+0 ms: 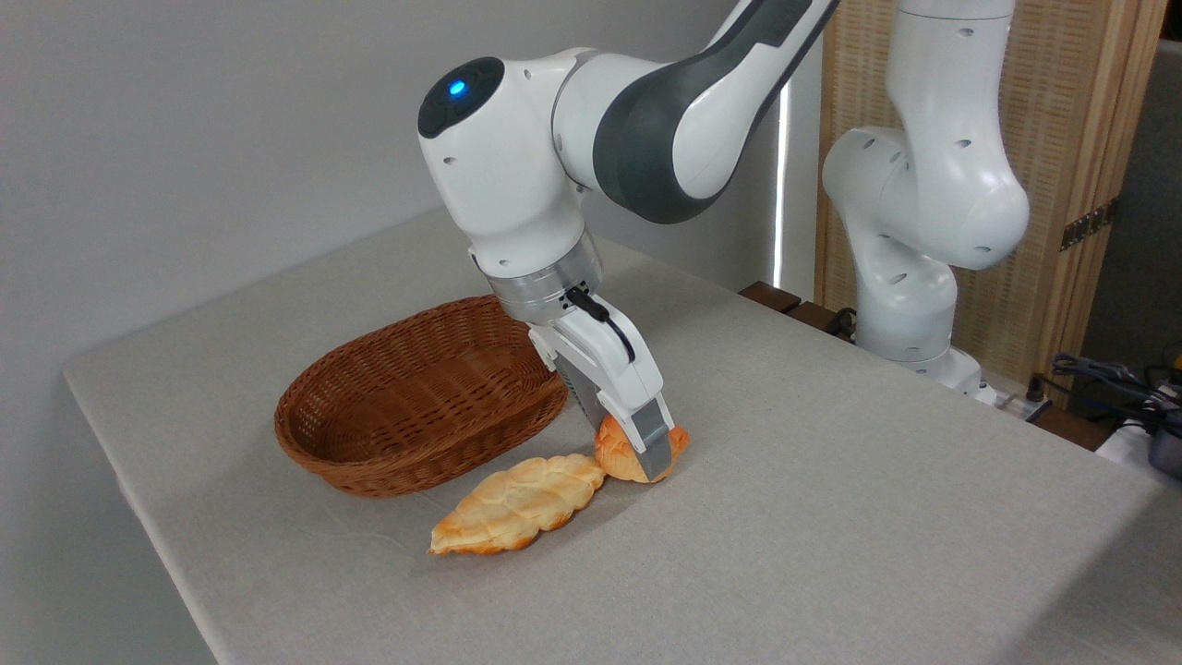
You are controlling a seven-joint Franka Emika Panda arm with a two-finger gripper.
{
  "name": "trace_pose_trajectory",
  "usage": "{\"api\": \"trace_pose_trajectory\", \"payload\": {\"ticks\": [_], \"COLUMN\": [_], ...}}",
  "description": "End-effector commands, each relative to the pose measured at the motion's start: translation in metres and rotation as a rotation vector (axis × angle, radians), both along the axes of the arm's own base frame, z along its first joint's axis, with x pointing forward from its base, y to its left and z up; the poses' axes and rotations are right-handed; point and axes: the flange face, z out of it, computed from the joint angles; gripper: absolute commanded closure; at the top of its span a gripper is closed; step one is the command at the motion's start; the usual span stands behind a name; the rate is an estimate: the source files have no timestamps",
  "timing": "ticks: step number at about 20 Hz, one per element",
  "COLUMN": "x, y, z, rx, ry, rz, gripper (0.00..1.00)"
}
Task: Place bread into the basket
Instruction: 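Close the gripper on the small orange roll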
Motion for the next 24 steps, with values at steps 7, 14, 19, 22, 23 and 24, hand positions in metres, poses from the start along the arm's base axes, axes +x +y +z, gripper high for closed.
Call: {"api": "trace_pose_trajectory", "payload": {"ticks": [7,14,19,22,23,24], "x": [0.002,0.003,0.003,0.008,0.008,0.008], "y": [-0.001,-0.001,-0.001,0.000,0.001,0.000], "z": [-0.006,-0.006,0.002,0.020,0.023,0.031], "rx": [-0.002,-0.003,-0.009,-0.013,-0.013,-0.014], "ry": [0.004,0.004,-0.003,-0.033,-0.035,-0.035], "rz": [-0.016,-0.025,-0.039,-0.043,-0.043,-0.044], "gripper": [0.65,0.64,0.63,0.62,0.62,0.60]}}
